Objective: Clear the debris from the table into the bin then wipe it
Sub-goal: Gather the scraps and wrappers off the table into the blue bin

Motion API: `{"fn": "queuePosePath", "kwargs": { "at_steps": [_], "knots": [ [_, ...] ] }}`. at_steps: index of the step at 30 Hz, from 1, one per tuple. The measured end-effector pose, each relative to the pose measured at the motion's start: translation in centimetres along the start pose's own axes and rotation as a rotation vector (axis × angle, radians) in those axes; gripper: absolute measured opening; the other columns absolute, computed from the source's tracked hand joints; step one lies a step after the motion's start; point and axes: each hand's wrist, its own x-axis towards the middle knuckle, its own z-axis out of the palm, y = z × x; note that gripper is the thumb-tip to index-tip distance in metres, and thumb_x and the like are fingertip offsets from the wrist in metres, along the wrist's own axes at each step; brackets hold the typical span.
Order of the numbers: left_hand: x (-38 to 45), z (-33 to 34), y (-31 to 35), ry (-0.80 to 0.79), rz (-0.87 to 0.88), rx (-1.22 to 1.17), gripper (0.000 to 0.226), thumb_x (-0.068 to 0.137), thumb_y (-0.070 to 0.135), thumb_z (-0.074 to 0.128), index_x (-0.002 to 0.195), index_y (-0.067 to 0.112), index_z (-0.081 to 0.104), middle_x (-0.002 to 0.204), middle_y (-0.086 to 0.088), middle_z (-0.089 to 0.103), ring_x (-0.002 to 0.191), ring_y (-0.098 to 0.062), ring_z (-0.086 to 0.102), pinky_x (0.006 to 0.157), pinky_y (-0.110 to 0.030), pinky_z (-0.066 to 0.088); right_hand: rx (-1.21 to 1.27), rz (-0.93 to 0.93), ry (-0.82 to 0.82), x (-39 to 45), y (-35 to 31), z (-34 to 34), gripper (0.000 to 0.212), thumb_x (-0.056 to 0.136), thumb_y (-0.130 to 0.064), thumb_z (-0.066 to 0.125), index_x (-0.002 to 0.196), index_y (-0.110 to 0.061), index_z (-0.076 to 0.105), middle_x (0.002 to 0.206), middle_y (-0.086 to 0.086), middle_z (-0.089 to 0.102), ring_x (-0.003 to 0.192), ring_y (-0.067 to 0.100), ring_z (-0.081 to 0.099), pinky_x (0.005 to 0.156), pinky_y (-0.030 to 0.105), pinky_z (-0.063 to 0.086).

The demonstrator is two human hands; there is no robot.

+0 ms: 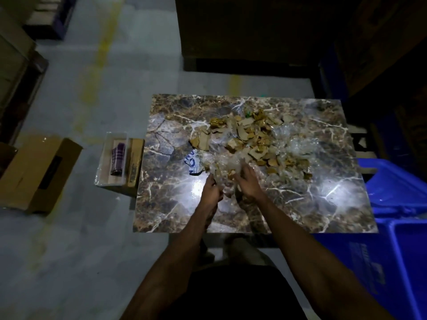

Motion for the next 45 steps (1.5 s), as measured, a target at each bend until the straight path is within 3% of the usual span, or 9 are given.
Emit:
{"fn": "queuePosePath", "kwargs": {
  "at_steps": [5, 9, 16, 21, 24, 27, 33, 39, 45],
  "knots": [
    [1.1, -0.9, 1.1, 0.303, 0.096, -0.110, 0.033, 0.095, -0.006, 0.057, 0.124, 0.006, 0.066, 0.104, -0.019, 0.069, 0.073, -0.025, 0.061, 0.056, -0.026, 0.048, 0.137, -0.258, 0.195, -0.7, 0.3, -4.7, 0.037, 0.107, -0.035, 0.055, 0.142, -0.024, 0.059, 0.157, 0.005, 0.045, 0.148, 0.022, 0.037, 0.118, 0.040, 0.036],
    [1.7, 0.4, 1.4, 0.489, 0.187, 0.154, 0.025, 0.093, 0.000, 0.061, 0.117, 0.006, 0.065, 0.101, -0.012, 0.069, 0.085, -0.025, 0.062, 0.063, -0.018, 0.050, 0.069, -0.118, 0.373, -0.1, 5.0, -8.6, 0.049, 0.103, -0.045, 0.054, 0.147, -0.022, 0.055, 0.161, 0.007, 0.037, 0.150, 0.027, 0.032, 0.119, 0.050, 0.035],
    [3.6, 7.4, 0.2, 0.449, 0.128, 0.188, 0.040, 0.097, 0.017, 0.061, 0.137, 0.017, 0.057, 0.117, -0.009, 0.071, 0.089, -0.022, 0.068, 0.073, -0.033, 0.052, -0.084, -0.103, 0.013, 1.7, 5.6, -8.6, 0.071, 0.094, -0.079, 0.034, 0.158, -0.051, 0.021, 0.172, -0.012, 0.006, 0.158, 0.023, 0.003, 0.125, 0.057, 0.013],
    [3.1, 8.9, 0.6, 0.512, 0.119, 0.225, 0.030, 0.102, 0.013, 0.059, 0.131, 0.003, 0.061, 0.116, -0.014, 0.069, 0.098, -0.029, 0.064, 0.077, -0.032, 0.050, 0.220, -0.198, -0.038, 1.7, 3.7, -10.9, 0.050, 0.100, -0.059, 0.048, 0.148, -0.046, 0.048, 0.162, -0.015, 0.031, 0.152, 0.018, 0.024, 0.121, 0.051, 0.033],
    [3.0, 7.3, 0.6, 0.594, 0.096, 0.248, 0.034, 0.101, 0.015, 0.061, 0.133, 0.005, 0.058, 0.113, -0.020, 0.068, 0.088, -0.028, 0.062, 0.075, -0.033, 0.044, 0.189, -0.298, 0.184, 0.5, 3.8, -14.4, 0.034, 0.103, -0.045, 0.050, 0.135, -0.036, 0.062, 0.153, -0.007, 0.046, 0.144, 0.015, 0.034, 0.109, 0.025, 0.037],
    [2.9, 6.9, 0.9, 0.620, 0.079, 0.236, 0.036, 0.100, 0.016, 0.062, 0.134, 0.004, 0.056, 0.104, -0.023, 0.068, 0.078, -0.028, 0.060, 0.070, -0.036, 0.044, -0.024, -0.179, 0.413, 1.1, 5.7, -16.6, 0.049, 0.100, -0.051, 0.050, 0.146, -0.036, 0.052, 0.161, -0.005, 0.037, 0.148, 0.026, 0.026, 0.120, 0.049, 0.029],
    [2.8, 11.0, 1.9, 0.432, 0.090, 0.189, 0.036, 0.101, 0.020, 0.062, 0.135, 0.015, 0.051, 0.122, -0.006, 0.062, 0.090, -0.017, 0.064, 0.066, -0.023, 0.052, -0.080, 0.053, 0.064, 2.7, 8.0, -13.0, 0.071, 0.097, -0.072, 0.043, 0.158, -0.055, 0.011, 0.172, -0.011, -0.007, 0.157, 0.031, -0.012, 0.121, 0.067, -0.005],
    [2.7, 11.8, 2.4, 0.398, 0.108, 0.314, 0.035, 0.101, 0.018, 0.061, 0.135, 0.011, 0.056, 0.120, -0.008, 0.064, 0.093, -0.021, 0.059, 0.076, -0.030, 0.044, -0.011, -0.084, -0.070, 2.2, 6.6, -12.6, 0.075, 0.086, -0.091, 0.025, 0.152, -0.055, 0.033, 0.170, -0.009, 0.020, 0.157, 0.027, 0.013, 0.122, 0.067, 0.013],
    [2.4, 4.6, 3.7, 0.565, 0.339, 0.508, 0.025, 0.093, 0.011, 0.070, 0.118, 0.015, 0.071, 0.108, -0.006, 0.074, 0.088, -0.029, 0.072, 0.078, -0.045, 0.062, 0.009, -0.174, 0.414, 0.7, 7.2, -17.8, 0.050, 0.095, -0.069, 0.038, 0.122, -0.041, 0.068, 0.146, -0.004, 0.057, 0.142, 0.029, 0.040, 0.117, 0.063, 0.022]
  ]
}}
